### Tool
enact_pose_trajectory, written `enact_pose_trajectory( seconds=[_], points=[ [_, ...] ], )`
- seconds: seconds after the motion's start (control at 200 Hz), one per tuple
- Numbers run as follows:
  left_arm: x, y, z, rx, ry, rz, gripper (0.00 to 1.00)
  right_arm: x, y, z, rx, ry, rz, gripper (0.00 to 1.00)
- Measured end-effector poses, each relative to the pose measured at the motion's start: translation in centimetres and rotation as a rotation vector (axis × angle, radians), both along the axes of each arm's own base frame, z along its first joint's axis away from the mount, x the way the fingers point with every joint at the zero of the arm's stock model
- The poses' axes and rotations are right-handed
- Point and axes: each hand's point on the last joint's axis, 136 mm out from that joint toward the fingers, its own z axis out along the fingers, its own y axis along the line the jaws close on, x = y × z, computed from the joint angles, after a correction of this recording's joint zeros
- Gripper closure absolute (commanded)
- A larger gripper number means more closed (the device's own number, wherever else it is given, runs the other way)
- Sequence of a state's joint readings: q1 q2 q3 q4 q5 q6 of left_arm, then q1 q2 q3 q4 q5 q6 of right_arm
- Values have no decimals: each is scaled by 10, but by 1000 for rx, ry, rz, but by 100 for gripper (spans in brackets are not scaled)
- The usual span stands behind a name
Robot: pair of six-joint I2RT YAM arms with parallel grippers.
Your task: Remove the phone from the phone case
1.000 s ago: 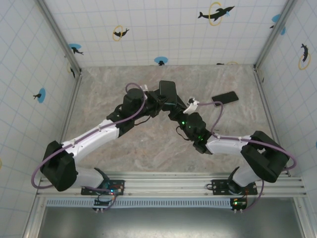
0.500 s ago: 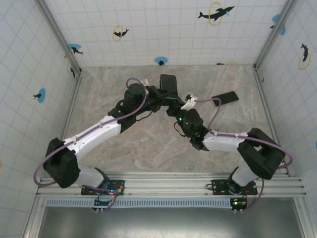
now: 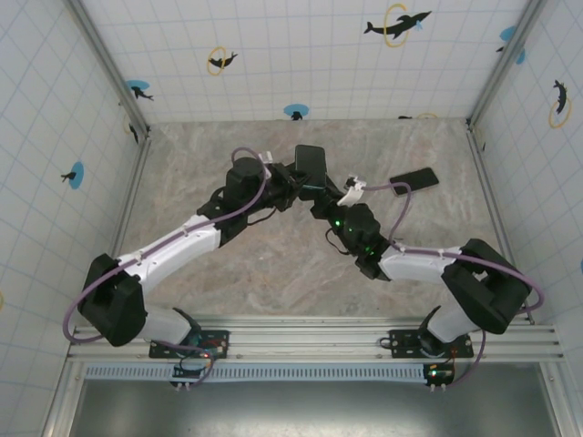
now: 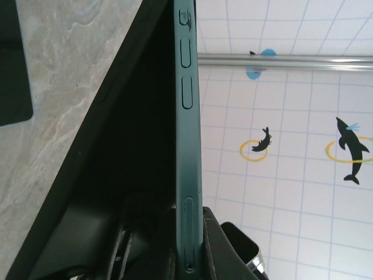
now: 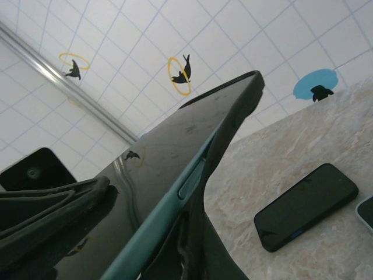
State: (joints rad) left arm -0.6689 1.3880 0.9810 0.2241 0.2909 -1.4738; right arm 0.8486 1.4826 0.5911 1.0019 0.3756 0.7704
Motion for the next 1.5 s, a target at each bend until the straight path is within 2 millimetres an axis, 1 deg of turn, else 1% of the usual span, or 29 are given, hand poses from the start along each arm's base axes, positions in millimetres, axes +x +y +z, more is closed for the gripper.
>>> enact_pose_trajectory(
  seconds=[0.17, 0.34, 0.42, 0.591, 0.806, 0.896, 0.991, 1.056, 1.146, 1.201, 1.246, 1.296, 1.376, 1.441, 1.501],
  points=[
    [-3, 7, 0, -16, -1, -17, 100, -4, 5, 1, 2, -4, 46, 100],
    [-1, 6, 1, -24, -11, -8, 100, -2, 11, 3, 12, -12, 49, 100],
    [5, 0, 2, -26, -16, 4, 100, 2, 12, 1, 8, -8, 18, 100],
    [10, -13, 4, -30, -21, 17, 100, 10, 2, -6, -21, -7, -54, 100],
    [9, -20, 22, -69, -33, 32, 100, 16, -7, 1, -38, -50, -89, 100],
    [8, -25, 25, -82, -27, 34, 100, 17, -8, 2, -54, -61, -96, 100],
    [11, -34, 28, -93, -27, 37, 100, 21, -10, 2, -78, -70, -119, 100],
    [13, -43, 38, -122, -53, 26, 100, 22, -8, -9, -132, -55, -111, 100],
    [10, -53, 64, -195, -102, 8, 100, 19, 0, -28, -207, -30, -79, 100],
    [8, -56, 76, -225, -127, -1, 100, 18, 2, -32, -227, -22, -69, 100],
    [8, -56, 82, -233, -140, -5, 100, 18, 1, -34, -230, -18, -70, 100],
    [9, -53, 86, -232, -150, 0, 100, 21, -3, -34, -222, -11, -79, 100],
    [14, -41, 83, -187, -161, 19, 100, 25, -15, -38, -213, 5, -99, 100],
    [18, -24, 80, -138, -171, 42, 100, 25, -24, -43, -204, 24, -109, 100],
    [21, -3, 74, -88, -184, 64, 100, 26, -30, -46, -180, 42, -110, 100]
  ],
)
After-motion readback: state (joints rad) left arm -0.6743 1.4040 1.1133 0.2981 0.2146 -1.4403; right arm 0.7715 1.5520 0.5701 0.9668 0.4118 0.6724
